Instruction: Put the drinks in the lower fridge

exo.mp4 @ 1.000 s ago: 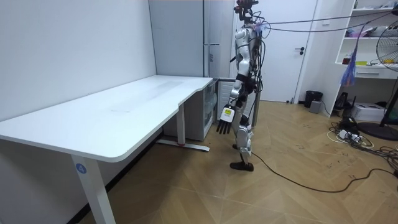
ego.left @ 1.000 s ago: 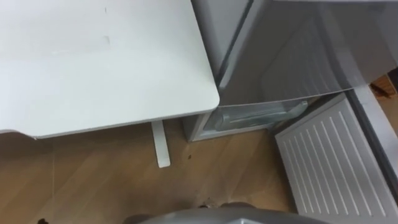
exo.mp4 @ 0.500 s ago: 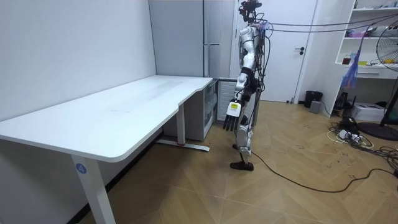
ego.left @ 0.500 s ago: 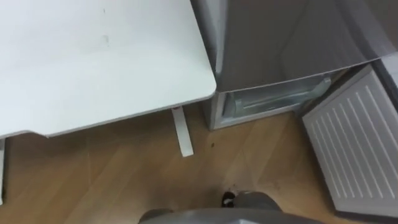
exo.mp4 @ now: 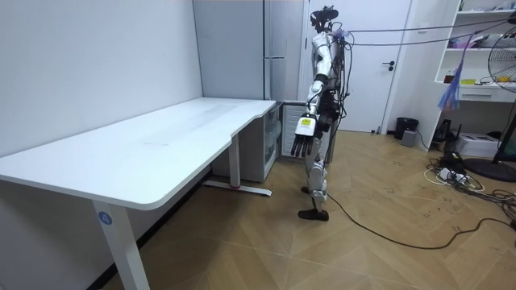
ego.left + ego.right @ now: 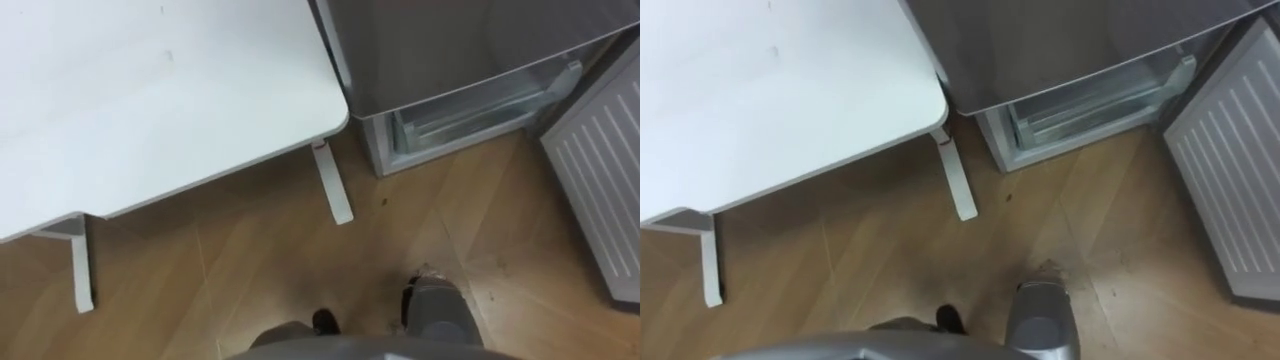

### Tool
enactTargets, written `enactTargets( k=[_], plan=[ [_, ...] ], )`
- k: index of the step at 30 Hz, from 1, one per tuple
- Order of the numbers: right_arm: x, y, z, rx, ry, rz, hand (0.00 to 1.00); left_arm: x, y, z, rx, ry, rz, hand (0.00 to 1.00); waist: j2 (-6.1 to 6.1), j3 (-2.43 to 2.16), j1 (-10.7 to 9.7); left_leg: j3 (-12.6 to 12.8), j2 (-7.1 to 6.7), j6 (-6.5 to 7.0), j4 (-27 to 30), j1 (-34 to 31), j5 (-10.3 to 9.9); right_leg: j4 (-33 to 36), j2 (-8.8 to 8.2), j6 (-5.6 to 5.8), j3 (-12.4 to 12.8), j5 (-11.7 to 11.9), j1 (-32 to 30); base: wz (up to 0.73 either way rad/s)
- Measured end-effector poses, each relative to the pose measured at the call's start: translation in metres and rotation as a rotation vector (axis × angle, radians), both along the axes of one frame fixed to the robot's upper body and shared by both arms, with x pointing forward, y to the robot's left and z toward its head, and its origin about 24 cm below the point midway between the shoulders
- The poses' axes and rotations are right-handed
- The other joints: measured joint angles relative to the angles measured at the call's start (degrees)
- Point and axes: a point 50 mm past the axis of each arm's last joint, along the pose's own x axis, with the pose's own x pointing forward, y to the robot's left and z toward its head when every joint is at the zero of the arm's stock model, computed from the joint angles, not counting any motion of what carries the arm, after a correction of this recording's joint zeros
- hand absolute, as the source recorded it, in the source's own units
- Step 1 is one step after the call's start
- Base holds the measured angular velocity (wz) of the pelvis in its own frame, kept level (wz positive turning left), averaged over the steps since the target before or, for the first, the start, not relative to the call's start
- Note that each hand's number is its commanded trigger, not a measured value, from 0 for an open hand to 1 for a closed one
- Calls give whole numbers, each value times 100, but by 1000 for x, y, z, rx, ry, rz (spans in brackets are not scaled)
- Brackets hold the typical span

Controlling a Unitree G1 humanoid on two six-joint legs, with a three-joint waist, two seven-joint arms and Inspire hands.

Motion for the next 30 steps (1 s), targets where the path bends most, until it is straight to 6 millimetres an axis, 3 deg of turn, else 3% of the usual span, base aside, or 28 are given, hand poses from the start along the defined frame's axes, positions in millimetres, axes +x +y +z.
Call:
enactTargets(
  k=[13, 21, 23, 25, 26, 27, 29, 30],
  plan=[
    [-3, -1, 0, -32, -15, 20, 0, 2, 11, 6, 16, 1, -26, 0, 90, -10, 50, 81, 3, 0, 4, -66, 0, -80, 7, -5, -24, 22, -34, -2],
    [1, 0, 0, -32, -52, 83, 0, 8, 8, 5, -24, -6, -61, 0, 141, 40, 44, 158, 55, 0, -1, -47, 0, -163, 85, -26, 20, 58, -22, -5],
    [-2, 0, -2, -22, -53, 91, 0, 7, 7, 5, -31, -4, -60, 0, 116, 46, 58, 158, 55, 0, -11, -37, 0, -183, 85, -19, 14, 67, -6, -2],
    [-13, 2, -15, 10, -33, 106, 0, 9, 8, 6, -33, -10, -65, 0, -20, 27, 195, 157, 60, 0, -24, 35, 0, -197, 99, -31, 34, 80, 49, -9],
    [-16, 3, -20, 22, -30, 108, 0, 10, 8, 6, -34, -13, -66, 0, -64, 46, 204, 160, 79, -1, -25, 60, -1, -216, 115, -33, 33, 89, 87, -7],
    [-18, 9, -32, 46, -21, 120, 0, 11, 8, 6, -37, -17, -70, 0, -141, 69, 240, 162, 124, -3, -25, 96, -2, -312, 170, -49, 9, 129, 171, -6],
    [-20, 19, -50, 103, -28, 138, 0, 12, 7, 6, -47, -19, -79, 0, -240, 25, 291, 165, 195, -6, -14, 122, -3, -425, 255, -73, 26, 177, 234, -12],
    [-21, 27, -62, 145, -38, 156, 0, 14, 7, 6, -49, -26, -87, 0, -350, 46, 312, 167, 228, -8, -8, 157, -4, -509, 311, -91, 28, 222, 300, -15]
  ],
)
